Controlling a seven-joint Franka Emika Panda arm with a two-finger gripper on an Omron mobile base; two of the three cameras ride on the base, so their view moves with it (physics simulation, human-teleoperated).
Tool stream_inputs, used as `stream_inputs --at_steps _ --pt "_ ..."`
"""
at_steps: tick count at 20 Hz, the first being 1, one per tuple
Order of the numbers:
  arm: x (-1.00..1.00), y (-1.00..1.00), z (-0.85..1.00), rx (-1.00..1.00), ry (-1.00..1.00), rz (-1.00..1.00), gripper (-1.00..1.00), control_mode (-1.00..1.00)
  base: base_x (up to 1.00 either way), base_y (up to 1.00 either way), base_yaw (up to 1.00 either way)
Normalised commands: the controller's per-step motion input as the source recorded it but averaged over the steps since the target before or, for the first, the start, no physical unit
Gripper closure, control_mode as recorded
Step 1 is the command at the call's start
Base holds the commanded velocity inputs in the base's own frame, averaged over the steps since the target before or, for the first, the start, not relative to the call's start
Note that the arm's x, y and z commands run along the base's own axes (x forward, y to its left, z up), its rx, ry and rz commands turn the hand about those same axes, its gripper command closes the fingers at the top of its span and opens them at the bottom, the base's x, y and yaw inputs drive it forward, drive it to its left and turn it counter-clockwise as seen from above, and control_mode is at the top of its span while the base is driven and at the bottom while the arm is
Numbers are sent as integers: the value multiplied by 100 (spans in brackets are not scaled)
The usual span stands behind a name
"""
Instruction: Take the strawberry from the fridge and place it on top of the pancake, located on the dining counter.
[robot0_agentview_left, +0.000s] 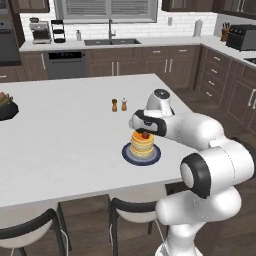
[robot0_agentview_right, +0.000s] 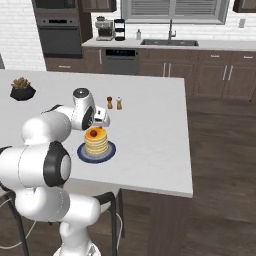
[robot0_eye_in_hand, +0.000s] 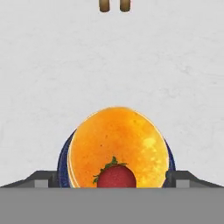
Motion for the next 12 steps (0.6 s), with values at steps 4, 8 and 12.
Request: stream_inputs --at_steps 4,8,12 --pt "-26 4 64 -2 -15 0 -100 -100 0 0 0" --pt "-90 8 74 -4 -24 0 -100 -100 0 0 0" --pt "-100 1 78 -1 -12 0 -100 -100 0 0 0"
